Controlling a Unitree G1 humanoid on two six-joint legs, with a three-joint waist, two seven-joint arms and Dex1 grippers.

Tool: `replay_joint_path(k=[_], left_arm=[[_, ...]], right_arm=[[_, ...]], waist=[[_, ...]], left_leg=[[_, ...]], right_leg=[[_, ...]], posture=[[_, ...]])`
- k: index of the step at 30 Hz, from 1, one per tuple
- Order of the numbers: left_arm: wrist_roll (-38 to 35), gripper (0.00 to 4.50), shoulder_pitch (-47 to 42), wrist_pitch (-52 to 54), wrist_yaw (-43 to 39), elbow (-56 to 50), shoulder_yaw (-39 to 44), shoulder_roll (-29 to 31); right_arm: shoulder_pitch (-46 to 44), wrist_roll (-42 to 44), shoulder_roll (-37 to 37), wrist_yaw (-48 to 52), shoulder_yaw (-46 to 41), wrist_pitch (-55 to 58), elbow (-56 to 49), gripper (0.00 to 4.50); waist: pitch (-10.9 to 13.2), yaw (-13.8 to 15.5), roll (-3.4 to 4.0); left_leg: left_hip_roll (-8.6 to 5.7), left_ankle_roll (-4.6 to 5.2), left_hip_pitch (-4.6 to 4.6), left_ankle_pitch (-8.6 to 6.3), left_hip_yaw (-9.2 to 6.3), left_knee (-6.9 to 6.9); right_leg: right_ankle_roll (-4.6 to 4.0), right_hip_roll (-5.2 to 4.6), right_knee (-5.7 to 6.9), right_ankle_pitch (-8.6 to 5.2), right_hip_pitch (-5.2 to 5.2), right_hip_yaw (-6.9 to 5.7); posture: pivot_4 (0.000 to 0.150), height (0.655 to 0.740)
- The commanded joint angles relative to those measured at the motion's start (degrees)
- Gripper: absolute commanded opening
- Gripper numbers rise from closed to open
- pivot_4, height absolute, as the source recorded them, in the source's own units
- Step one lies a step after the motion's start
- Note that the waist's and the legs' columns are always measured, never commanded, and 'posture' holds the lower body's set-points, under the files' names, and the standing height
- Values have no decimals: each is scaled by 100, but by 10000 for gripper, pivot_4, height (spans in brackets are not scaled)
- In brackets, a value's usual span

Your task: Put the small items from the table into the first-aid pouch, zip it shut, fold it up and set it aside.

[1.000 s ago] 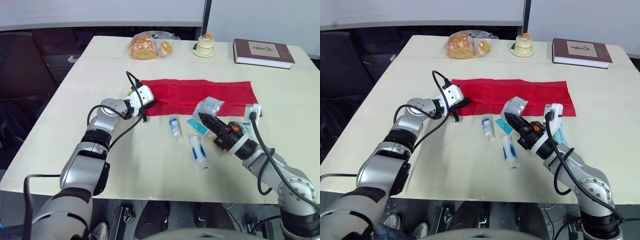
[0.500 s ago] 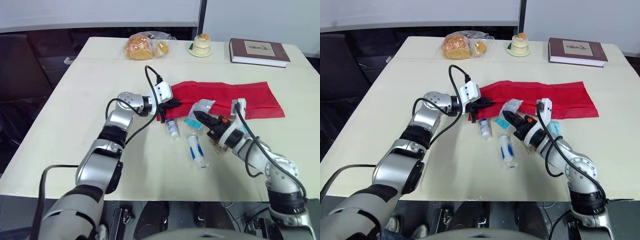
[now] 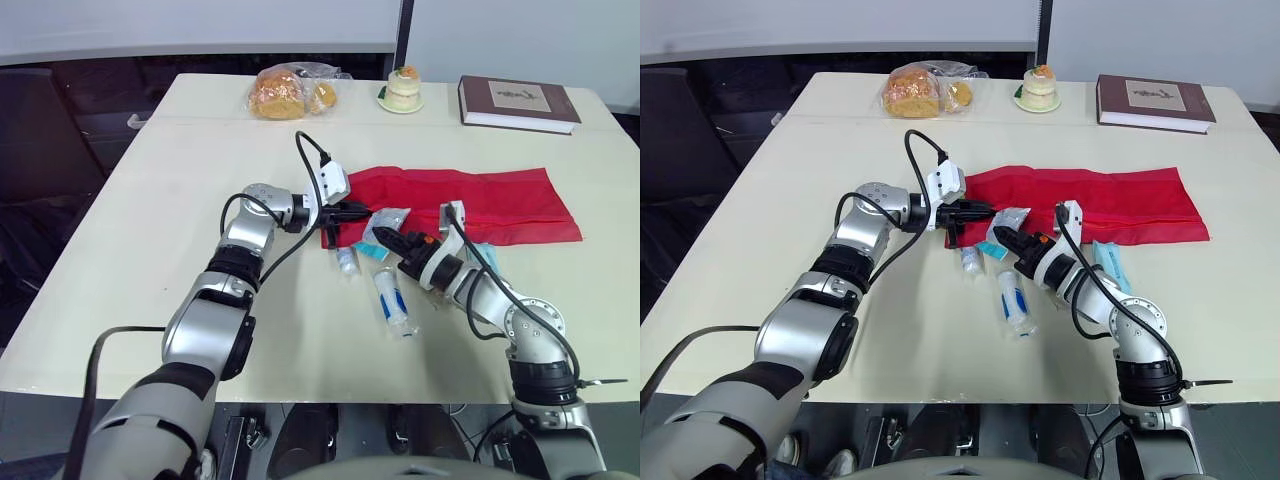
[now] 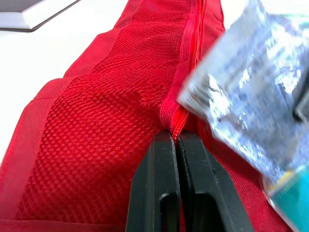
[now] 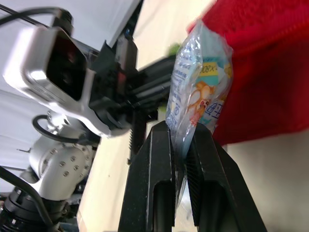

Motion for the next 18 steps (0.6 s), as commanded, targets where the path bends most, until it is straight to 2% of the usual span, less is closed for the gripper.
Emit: replay_joint_path(k=[1,10,18], left_arm=[[-191,732,-245,-40,-8,-49,204,-63],[-163,732,-179,31,17,-96,287,-124],[-287,732,35,256,-182,-500,248,-137]], right_arm=[[-52,14,23,244,-44,196,20,0],[-71,-9,172,401,-150,386,130,0],[-470,52,614,334,-676,63,793,0]], waist=[[0,2,0],[0,0,0],[0,-3,0]], left_leg=[[0,0,0,0,0,0],[0,0,0,0,-2,0],[0,0,1,0,-1,1]], right_leg=[[0,0,0,0,0,0],[1,0,2,0,0,-1],[1,0,4,1,0,0]], posture=[[1500,7289],[1500,7289],[1500,7289]])
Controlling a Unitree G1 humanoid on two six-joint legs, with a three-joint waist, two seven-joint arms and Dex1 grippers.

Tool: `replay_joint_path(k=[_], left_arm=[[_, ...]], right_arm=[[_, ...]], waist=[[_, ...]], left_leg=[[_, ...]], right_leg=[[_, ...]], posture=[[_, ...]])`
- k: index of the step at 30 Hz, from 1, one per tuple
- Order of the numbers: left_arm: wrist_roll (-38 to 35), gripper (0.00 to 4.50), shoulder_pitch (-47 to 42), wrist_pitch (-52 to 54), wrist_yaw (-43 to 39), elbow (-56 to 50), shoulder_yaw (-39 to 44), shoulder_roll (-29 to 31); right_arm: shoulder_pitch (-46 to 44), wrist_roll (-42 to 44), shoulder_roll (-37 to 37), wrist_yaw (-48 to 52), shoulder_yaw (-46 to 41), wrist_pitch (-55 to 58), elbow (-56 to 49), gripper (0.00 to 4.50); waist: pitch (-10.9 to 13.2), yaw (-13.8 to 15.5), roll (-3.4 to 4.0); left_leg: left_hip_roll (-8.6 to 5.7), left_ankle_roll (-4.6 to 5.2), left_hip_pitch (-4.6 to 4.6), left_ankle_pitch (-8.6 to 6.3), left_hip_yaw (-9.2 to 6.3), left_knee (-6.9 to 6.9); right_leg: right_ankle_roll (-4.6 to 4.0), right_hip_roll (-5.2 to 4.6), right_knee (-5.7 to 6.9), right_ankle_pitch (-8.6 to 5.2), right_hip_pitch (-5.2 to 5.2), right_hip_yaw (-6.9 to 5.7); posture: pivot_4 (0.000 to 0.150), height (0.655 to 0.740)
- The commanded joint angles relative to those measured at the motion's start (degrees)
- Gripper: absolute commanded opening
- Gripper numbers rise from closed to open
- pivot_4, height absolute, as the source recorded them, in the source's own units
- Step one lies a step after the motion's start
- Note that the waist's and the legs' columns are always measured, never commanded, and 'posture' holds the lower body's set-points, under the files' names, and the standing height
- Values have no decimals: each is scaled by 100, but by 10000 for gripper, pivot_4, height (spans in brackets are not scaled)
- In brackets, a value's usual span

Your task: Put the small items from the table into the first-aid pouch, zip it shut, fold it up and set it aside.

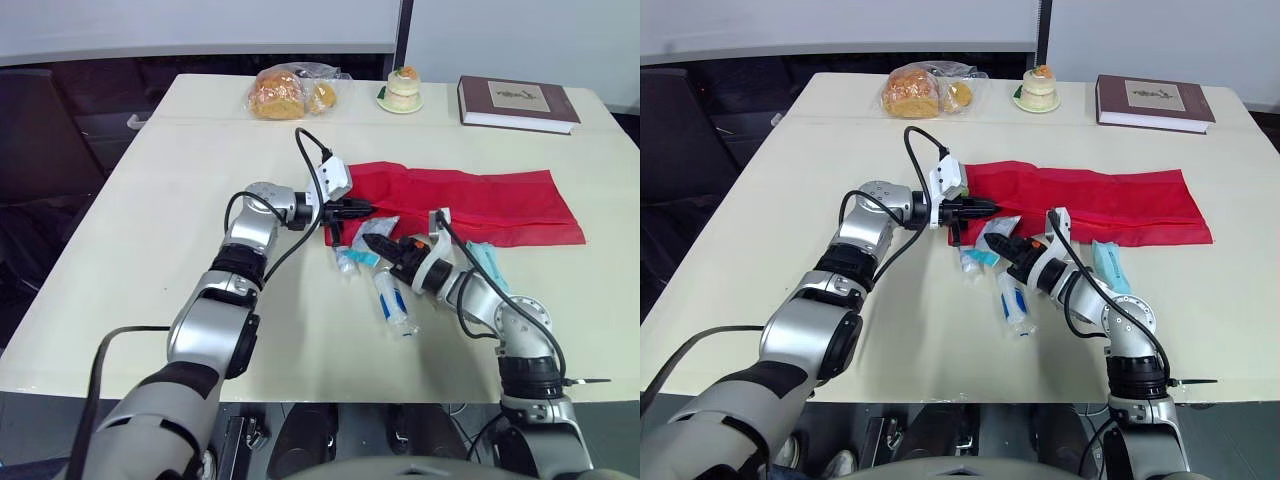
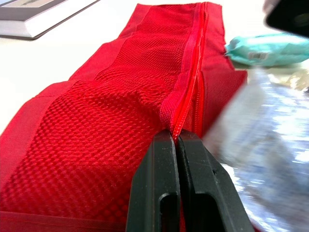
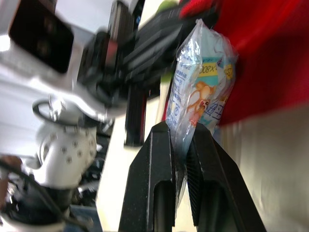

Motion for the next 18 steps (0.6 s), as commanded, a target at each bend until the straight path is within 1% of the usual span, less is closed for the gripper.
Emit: replay_joint_path(k=[1,10,18], left_arm=[[-189,732,56,109,-117,-436,74,-7],[-274,732,290,534,-263,-917,-1,80],[-343,732,358,864,-421,-1228,-52,59]], right_arm=[[-280,97,224,-24,-398,-254,275,0],[-663,-133,555,59,-1004,-787,755,0],[-774,-582,808,213,-1034,-1095,933,0]], waist=[[0,-2,0],[0,-11,1],[-1,-17,2]], left_leg=[[0,0,0,0,-1,0],[1,-1,0,1,2,0],[0,-2,0,1,4,0]], right_leg=[[0,0,1,0,0,-1],[0,0,7,0,-4,3],[0,0,13,0,-8,4]], posture=[[1500,7289],[1500,7289],[1500,7289]])
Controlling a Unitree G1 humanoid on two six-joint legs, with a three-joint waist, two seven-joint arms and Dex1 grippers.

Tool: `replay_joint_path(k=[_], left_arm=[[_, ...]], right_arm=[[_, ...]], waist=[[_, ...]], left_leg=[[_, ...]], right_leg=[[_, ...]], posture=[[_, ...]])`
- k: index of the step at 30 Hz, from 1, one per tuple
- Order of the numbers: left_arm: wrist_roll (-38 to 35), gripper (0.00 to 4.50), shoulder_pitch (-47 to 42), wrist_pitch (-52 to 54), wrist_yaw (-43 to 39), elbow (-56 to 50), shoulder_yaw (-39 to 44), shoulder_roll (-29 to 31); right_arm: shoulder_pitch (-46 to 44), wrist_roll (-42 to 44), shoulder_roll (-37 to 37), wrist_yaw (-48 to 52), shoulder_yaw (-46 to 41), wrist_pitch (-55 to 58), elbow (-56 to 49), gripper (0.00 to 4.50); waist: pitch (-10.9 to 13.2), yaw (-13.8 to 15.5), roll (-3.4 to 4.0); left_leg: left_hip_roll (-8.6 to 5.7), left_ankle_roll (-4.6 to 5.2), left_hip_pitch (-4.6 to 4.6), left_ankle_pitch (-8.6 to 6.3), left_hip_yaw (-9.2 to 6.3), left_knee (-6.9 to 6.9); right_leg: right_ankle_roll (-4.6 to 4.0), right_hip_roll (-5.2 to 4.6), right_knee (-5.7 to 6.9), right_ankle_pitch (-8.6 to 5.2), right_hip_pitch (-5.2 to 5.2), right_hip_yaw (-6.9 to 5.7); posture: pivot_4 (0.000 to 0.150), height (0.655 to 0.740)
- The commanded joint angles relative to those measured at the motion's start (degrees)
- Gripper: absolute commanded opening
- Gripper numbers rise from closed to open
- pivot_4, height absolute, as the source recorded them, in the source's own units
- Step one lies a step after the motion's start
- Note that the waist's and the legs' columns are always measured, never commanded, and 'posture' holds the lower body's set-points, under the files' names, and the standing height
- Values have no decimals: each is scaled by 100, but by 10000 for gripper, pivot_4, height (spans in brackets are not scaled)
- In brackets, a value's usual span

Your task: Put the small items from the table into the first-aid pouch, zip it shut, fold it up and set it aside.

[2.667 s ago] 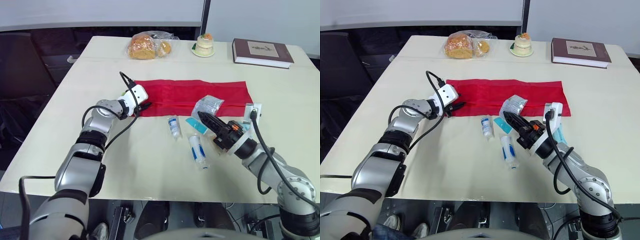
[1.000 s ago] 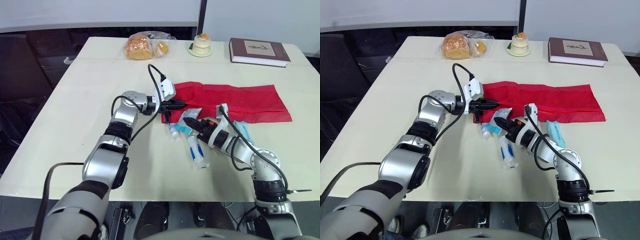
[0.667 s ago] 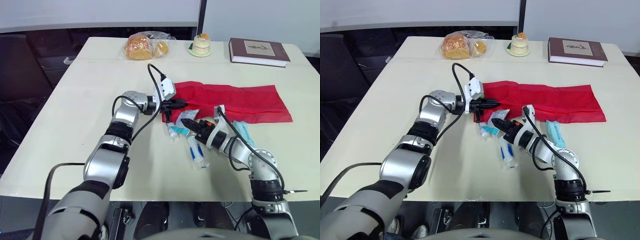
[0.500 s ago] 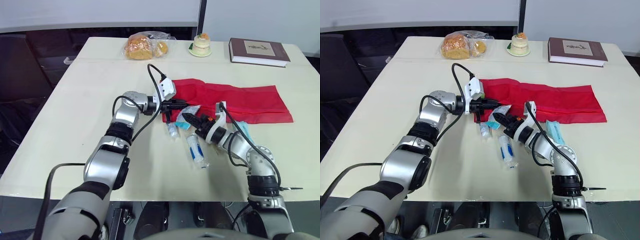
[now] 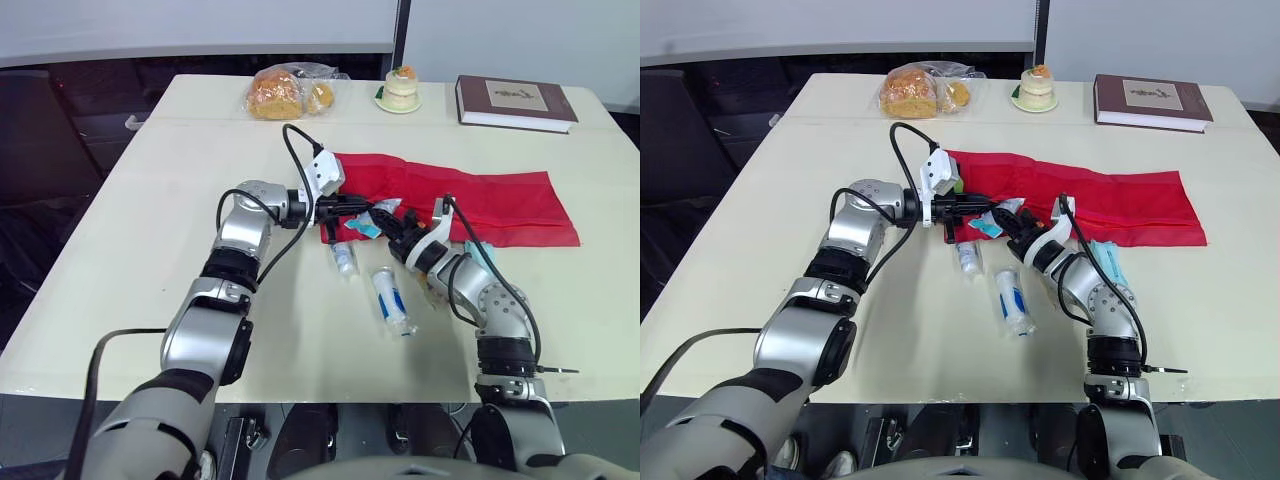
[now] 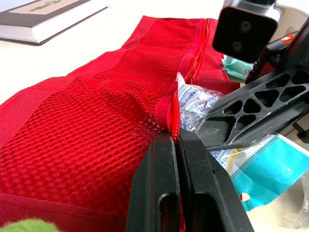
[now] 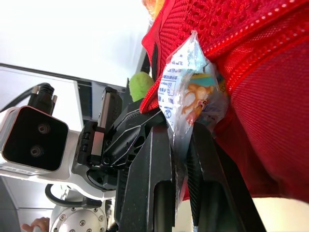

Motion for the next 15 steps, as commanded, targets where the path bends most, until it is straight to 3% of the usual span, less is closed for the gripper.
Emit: replay_joint_path(k=[1,8,15], left_arm=[[-202,732,87,99,-403,-400,-166,-119],[-248,732,-7,214,-368,-425,-135,-287],[-298,732,-62,239,-252,-442,-27,-431]], right_arm=[[-311,-250,65,28,-335,-583,-12,0],[-337,-899,166,143,124,-230,14,0],[-310,-1009,170,184,168,164,111,0]], waist=[[0,-1,0],[0,-5,0],[0,-4,0]], left_leg=[[0,0,0,0,1,0],[0,-2,0,1,2,0],[-1,-3,1,1,3,2]], right_leg=[[0,0,0,0,0,1],[0,0,11,0,-5,2],[0,-1,18,0,-6,3]], posture=[[1500,7289],[1500,7289],[1500,7289]])
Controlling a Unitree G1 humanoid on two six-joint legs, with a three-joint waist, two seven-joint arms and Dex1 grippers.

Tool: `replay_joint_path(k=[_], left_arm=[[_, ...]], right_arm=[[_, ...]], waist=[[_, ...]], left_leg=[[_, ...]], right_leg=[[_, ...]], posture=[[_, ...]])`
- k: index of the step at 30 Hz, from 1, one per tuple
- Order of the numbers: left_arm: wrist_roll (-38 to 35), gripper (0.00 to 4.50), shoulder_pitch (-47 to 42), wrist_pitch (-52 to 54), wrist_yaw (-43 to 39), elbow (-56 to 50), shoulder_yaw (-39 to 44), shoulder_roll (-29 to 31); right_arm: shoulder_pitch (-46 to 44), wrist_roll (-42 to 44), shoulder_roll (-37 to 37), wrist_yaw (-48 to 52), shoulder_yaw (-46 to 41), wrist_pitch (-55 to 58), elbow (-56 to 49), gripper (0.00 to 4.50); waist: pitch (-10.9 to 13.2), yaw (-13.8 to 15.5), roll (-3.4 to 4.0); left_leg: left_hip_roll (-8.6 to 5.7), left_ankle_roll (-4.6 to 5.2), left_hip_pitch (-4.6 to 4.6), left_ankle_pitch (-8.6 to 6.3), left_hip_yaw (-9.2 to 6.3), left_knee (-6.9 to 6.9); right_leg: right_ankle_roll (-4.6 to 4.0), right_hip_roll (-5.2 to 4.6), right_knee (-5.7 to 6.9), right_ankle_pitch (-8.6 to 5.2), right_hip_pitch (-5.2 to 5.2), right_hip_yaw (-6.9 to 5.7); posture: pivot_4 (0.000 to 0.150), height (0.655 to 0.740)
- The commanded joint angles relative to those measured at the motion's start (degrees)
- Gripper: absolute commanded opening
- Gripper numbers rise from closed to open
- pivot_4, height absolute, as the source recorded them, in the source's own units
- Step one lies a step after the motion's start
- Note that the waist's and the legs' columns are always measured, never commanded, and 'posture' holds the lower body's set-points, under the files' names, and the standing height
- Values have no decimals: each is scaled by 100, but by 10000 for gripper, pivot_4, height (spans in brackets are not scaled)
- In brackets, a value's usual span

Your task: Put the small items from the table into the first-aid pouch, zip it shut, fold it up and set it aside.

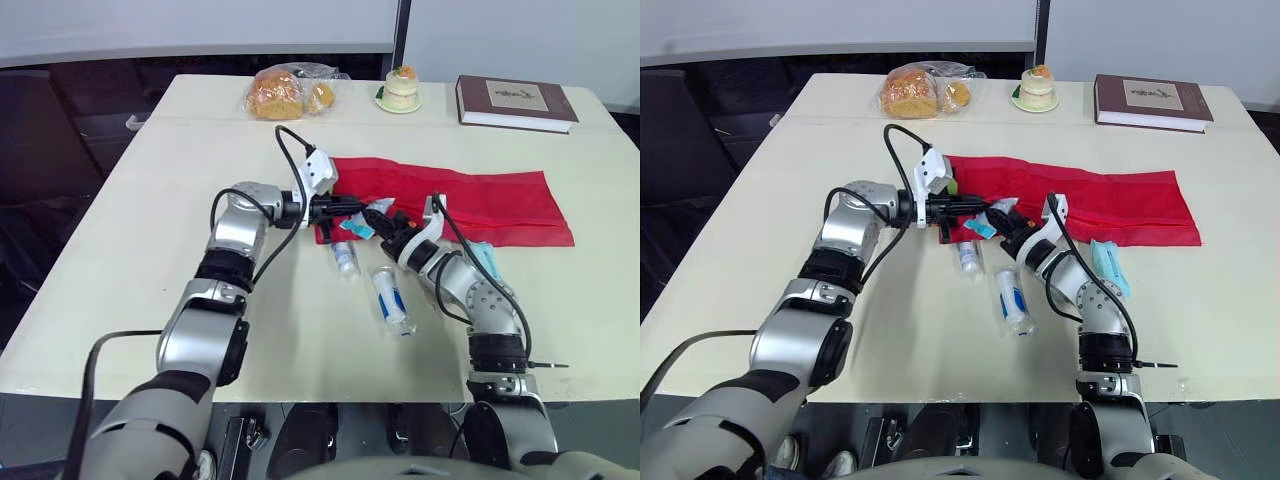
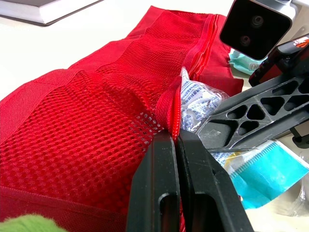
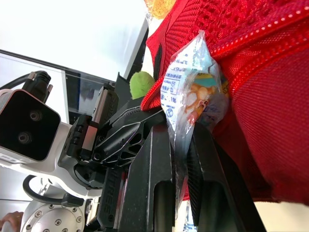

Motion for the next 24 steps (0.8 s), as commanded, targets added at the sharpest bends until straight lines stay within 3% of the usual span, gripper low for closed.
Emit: replay_joint_path(k=[1,8,17,24], left_arm=[[-350,732,-89,-131,-254,-445,-116,-429],[-353,732,70,-169,-235,-651,-127,-499],[-336,732,245,-112,-223,-805,-102,-458],[-204,732,230,-312,-103,-600,-74,-416]], right_arm=[[-187,-126,15,-72,22,161,115,0],[-356,-177,-123,144,-178,415,430,0],[-706,-636,-38,89,-520,-268,739,0],[-544,-636,-110,161,-493,10,307,0]], waist=[[0,2,0],[0,-1,0],[0,-3,0],[0,3,0]], left_leg=[[0,0,0,0,0,0],[0,0,1,0,1,9],[0,0,-1,0,4,20],[1,0,-3,0,4,22]], right_leg=[[0,0,2,0,0,0],[0,0,14,0,-1,2],[0,0,35,0,-10,5],[0,-2,35,0,-10,5]], posture=[[1500,7289],[1500,7289],[1500,7289],[1500,7289]])
